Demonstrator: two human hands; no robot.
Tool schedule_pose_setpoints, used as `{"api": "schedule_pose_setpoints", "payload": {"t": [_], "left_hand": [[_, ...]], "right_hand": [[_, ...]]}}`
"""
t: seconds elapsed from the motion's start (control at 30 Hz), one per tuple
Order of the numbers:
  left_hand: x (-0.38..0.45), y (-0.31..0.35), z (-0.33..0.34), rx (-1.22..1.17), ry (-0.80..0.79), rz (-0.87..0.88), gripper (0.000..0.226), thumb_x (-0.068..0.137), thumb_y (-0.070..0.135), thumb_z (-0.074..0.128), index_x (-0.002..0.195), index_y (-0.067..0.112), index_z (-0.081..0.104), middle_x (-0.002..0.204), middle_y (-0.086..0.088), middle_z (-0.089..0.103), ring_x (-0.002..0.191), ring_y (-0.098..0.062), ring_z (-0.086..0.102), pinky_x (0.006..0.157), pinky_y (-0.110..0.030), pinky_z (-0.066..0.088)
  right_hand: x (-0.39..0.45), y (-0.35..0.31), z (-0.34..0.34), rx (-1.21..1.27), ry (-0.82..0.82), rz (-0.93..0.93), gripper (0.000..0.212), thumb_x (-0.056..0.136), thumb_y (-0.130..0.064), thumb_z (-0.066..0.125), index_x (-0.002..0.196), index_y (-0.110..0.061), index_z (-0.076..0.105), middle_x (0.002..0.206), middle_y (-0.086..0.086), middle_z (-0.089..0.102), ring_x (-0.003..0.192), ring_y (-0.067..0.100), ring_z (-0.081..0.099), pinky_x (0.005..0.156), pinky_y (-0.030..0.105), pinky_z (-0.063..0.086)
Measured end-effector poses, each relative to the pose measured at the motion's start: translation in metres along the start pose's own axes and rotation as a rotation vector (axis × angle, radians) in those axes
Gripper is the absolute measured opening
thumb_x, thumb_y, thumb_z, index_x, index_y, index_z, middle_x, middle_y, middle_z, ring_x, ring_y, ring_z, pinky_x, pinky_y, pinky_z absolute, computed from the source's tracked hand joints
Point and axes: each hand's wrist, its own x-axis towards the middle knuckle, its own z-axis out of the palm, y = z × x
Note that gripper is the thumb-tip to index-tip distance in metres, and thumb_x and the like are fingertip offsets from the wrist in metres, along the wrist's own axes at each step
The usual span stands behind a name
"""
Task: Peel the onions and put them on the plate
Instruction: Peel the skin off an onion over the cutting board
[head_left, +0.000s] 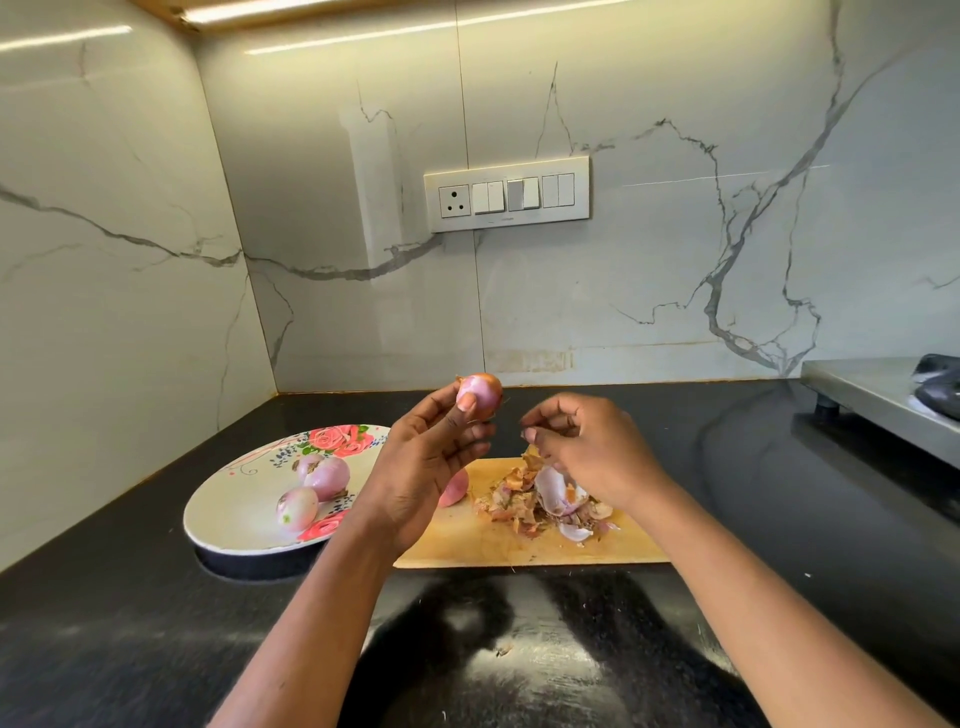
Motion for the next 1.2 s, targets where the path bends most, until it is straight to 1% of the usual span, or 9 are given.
{"api": "schedule_pose_setpoints", "payload": {"t": [0.03,0.1,0.17,0.27,0.37,0.57,0.87,1.07,1.2], "left_hand": [[0.0,0.0,-0.001,0.009,0.007,0.006,0.042,0.084,0.019,0.067,0.125,0.012,0.065,0.1,-0.008,0.073,0.087,-0.016,0.068,0.083,-0.025,0.059],[0.0,-0.001,-0.001,0.06,0.017,0.025,0.047,0.08,0.017,0.072,0.126,0.016,0.066,0.114,-0.009,0.073,0.093,-0.018,0.069,0.085,-0.027,0.059],[0.001,-0.002,-0.002,0.156,0.03,0.059,0.052,0.074,0.019,0.079,0.125,0.021,0.068,0.123,-0.005,0.071,0.106,-0.02,0.069,0.088,-0.031,0.056],[0.002,-0.003,-0.002,0.259,0.07,0.104,0.055,0.069,0.023,0.084,0.121,0.023,0.069,0.119,0.003,0.073,0.119,-0.018,0.065,0.1,-0.038,0.051],[0.002,-0.002,0.0,0.289,0.06,0.117,0.053,0.071,0.019,0.083,0.121,0.021,0.067,0.116,0.005,0.074,0.115,-0.01,0.067,0.099,-0.032,0.049],[0.0,-0.003,0.001,0.29,0.007,0.143,0.055,0.073,0.012,0.079,0.126,0.016,0.064,0.115,-0.002,0.076,0.111,-0.015,0.07,0.087,-0.02,0.055],[-0.001,-0.006,0.001,0.363,0.016,0.186,0.052,0.072,0.014,0.08,0.123,0.017,0.067,0.114,0.003,0.075,0.109,-0.012,0.07,0.087,-0.022,0.056],[0.0,-0.009,0.001,0.373,0.01,0.182,0.048,0.076,0.01,0.079,0.122,0.017,0.067,0.115,0.003,0.075,0.111,-0.011,0.069,0.086,-0.02,0.055],[0.001,-0.009,-0.001,0.367,0.005,0.175,0.051,0.076,0.016,0.078,0.125,0.018,0.066,0.119,0.003,0.073,0.116,-0.012,0.067,0.096,-0.028,0.055]], "right_hand": [[-0.002,0.001,0.001,-0.13,0.012,-0.038,0.005,0.095,-0.024,0.071,0.093,-0.023,0.076,0.082,-0.011,0.073,0.075,-0.003,0.066,0.063,0.008,0.044],[-0.003,0.002,0.003,-0.258,0.024,-0.102,0.016,0.097,-0.031,0.067,0.093,-0.02,0.077,0.087,-0.01,0.071,0.081,0.001,0.063,0.064,0.011,0.043],[-0.002,-0.001,0.002,-0.189,0.072,-0.133,0.012,0.097,-0.028,0.068,0.097,-0.021,0.077,0.09,-0.011,0.07,0.084,0.002,0.063,0.069,0.018,0.046],[0.001,-0.006,-0.002,0.053,0.117,-0.173,0.012,0.095,-0.028,0.069,0.105,-0.029,0.076,0.096,-0.016,0.074,0.092,0.001,0.068,0.079,0.023,0.055],[-0.002,-0.012,-0.003,0.096,0.102,-0.258,0.019,0.093,-0.031,0.071,0.11,-0.026,0.077,0.1,-0.016,0.076,0.095,0.003,0.07,0.084,0.028,0.059],[-0.004,-0.011,0.001,0.003,0.174,-0.394,0.019,0.088,-0.022,0.076,0.106,-0.018,0.079,0.096,-0.009,0.078,0.088,0.003,0.072,0.08,0.023,0.06],[-0.007,-0.009,0.002,-0.059,0.205,-0.415,0.016,0.085,-0.011,0.08,0.101,-0.011,0.079,0.091,-0.003,0.078,0.08,0.003,0.073,0.073,0.021,0.06],[-0.009,-0.013,0.012,-0.076,0.304,-0.417,0.01,0.081,-0.006,0.082,0.09,-0.009,0.077,0.082,-0.003,0.076,0.073,0.004,0.071,0.066,0.012,0.056],[-0.008,-0.015,0.017,-0.109,0.349,-0.418,0.01,0.082,-0.008,0.082,0.088,-0.008,0.074,0.08,-0.002,0.075,0.071,0.005,0.07,0.064,0.015,0.057]]}}
